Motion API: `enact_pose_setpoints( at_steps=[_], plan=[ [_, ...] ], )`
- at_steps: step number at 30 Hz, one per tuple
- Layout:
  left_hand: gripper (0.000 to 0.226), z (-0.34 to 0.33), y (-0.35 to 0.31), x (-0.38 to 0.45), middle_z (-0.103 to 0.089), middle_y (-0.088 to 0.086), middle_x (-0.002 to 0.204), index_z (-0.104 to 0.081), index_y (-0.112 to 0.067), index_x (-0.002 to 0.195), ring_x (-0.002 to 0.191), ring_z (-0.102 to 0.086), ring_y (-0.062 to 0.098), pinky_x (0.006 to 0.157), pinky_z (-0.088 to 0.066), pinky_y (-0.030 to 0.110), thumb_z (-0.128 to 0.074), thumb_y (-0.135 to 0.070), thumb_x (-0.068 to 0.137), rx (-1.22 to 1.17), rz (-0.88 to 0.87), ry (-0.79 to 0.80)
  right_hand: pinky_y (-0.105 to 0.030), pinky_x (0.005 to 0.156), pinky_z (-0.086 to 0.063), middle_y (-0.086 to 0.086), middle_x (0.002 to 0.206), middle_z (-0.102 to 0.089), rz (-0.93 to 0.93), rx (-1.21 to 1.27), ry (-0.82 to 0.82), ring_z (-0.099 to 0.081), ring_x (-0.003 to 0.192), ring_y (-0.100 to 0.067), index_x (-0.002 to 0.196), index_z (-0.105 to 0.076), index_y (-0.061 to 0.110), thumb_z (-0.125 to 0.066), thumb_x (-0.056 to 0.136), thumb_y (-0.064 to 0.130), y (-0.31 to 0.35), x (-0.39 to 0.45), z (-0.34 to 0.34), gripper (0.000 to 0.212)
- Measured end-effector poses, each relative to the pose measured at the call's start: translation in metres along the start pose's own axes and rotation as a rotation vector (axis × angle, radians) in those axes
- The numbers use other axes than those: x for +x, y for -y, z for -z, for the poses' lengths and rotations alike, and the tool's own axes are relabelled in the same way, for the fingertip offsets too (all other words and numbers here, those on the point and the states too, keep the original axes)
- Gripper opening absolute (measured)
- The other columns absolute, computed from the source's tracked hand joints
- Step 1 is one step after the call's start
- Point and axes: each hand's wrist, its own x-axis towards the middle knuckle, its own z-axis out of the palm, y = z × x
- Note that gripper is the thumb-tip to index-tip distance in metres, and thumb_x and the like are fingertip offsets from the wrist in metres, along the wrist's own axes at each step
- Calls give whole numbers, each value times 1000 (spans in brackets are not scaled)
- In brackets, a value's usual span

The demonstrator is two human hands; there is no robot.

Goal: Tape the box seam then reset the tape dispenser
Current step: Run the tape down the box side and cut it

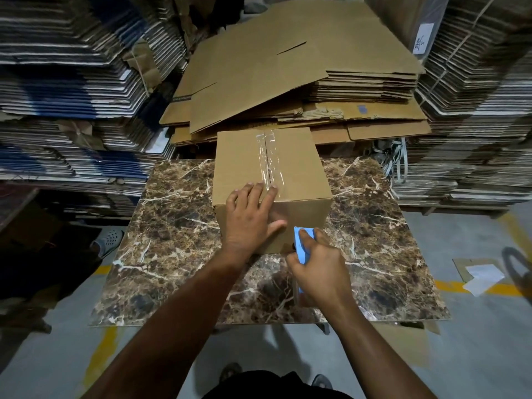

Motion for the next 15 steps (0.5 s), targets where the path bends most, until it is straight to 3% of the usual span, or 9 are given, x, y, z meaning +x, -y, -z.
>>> enact_pose_setpoints(
  at_steps=[2, 4, 7, 9, 12, 15],
  plan=[
    [113, 0, 4, -3, -54, 8, 145, -35, -26, 146, 132, -49, 30, 109, -22, 46, -80, -75, 54, 14, -18, 69, -40, 97, -54, -8, 164, -34, -2, -2, 1, -61, 123, -33, 147, -51, 23, -58, 89, 44, 2, -2, 2, 63],
    [117, 2, 5, -5, -48, 8, 150, -29, -26, 149, 137, -43, 30, 111, -20, 46, -81, -71, 55, 16, -17, 110, -40, 97, -55, -9, 163, -35, -2, -2, -6, -61, 122, -34, 147, -51, 23, -59, 88, 44, 4, -4, 2, 63],
    [94, 5, 3, -5, -45, 9, 151, -33, -26, 150, 138, -41, 32, 112, -22, 49, -59, -77, 76, 0, -15, 103, -41, 91, -57, -9, 162, -38, 6, -5, -9, -64, 115, -36, 146, -52, 25, -57, 86, 45, 6, -3, 0, 63],
    [72, 5, 0, -5, -48, 8, 150, -38, -27, 148, 137, -43, 31, 112, -22, 48, -43, -70, 91, -28, 13, 58, -41, 88, -58, -8, 161, -39, 13, -16, -10, -65, 111, -36, 144, -52, 27, -55, 83, 47, 7, -2, -1, 64],
    [60, 0, -1, -4, -56, 7, 144, -46, -26, 144, 132, -51, 31, 109, -25, 46, -41, -63, 96, 5, 20, -8, -40, 88, -57, -8, 162, -38, 25, -25, -13, -66, 111, -36, 144, -52, 27, -54, 84, 48, 8, -2, -2, 64],
    [67, -5, 2, -2, -56, 8, 144, -43, -26, 144, 132, -50, 31, 109, -28, 47, -45, -68, 92, 28, -5, 10, -39, 94, -55, -7, 165, -33, 9, -4, -19, -64, 118, -35, 147, -50, 26, -57, 86, 45, 9, -3, 0, 64]
  ],
)
